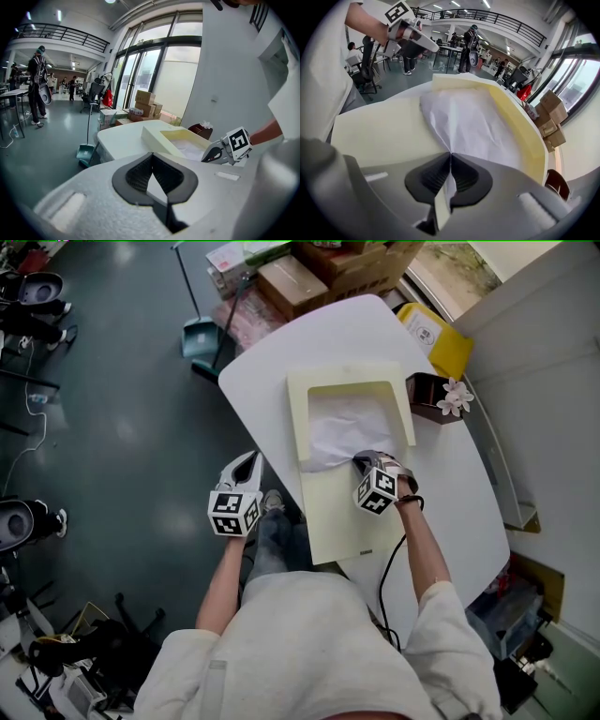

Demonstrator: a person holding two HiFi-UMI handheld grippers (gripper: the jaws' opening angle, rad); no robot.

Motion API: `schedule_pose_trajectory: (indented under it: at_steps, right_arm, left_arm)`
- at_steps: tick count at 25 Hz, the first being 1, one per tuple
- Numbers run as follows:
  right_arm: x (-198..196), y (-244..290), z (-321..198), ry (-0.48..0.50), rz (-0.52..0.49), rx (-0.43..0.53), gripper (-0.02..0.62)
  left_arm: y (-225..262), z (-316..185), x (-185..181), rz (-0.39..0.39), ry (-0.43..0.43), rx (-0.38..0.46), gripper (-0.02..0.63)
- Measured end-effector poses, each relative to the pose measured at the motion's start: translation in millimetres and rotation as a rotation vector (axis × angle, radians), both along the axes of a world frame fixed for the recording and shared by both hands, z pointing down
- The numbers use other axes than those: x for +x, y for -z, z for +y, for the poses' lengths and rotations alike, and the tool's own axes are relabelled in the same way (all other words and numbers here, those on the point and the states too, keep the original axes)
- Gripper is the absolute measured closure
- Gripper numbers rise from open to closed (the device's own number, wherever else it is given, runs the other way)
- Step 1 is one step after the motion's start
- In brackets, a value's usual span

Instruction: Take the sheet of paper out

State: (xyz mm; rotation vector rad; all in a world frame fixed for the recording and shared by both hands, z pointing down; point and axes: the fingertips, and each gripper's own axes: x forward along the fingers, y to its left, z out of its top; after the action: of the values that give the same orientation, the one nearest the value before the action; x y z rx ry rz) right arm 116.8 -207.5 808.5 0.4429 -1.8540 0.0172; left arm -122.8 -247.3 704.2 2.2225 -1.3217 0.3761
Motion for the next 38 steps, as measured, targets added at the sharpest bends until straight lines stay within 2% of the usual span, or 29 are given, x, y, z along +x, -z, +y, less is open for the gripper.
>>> schedule_pose_trajectory:
  at_steps: [11, 27, 38]
  right_arm:
    - [-0.7, 13.5, 8.9, -0.023, -0.002, 0.092, 0.586]
    - [11.1, 89.2, -2.6, -0.099, -0.049, 0.333, 0.586]
    - [17.7, 133.7, -15.2, -0.128, -0.048, 0.456, 0.586]
  left_arm:
    - [15.8, -2.6, 7.2, -0.009, -0.018, 0.031, 0.604]
    - [67.7, -10.4, 30.7, -0.01, -0.057, 0.144, 0.604]
    - [103.9, -15.7, 41.0, -0.011, -0.084, 0.214, 0.604]
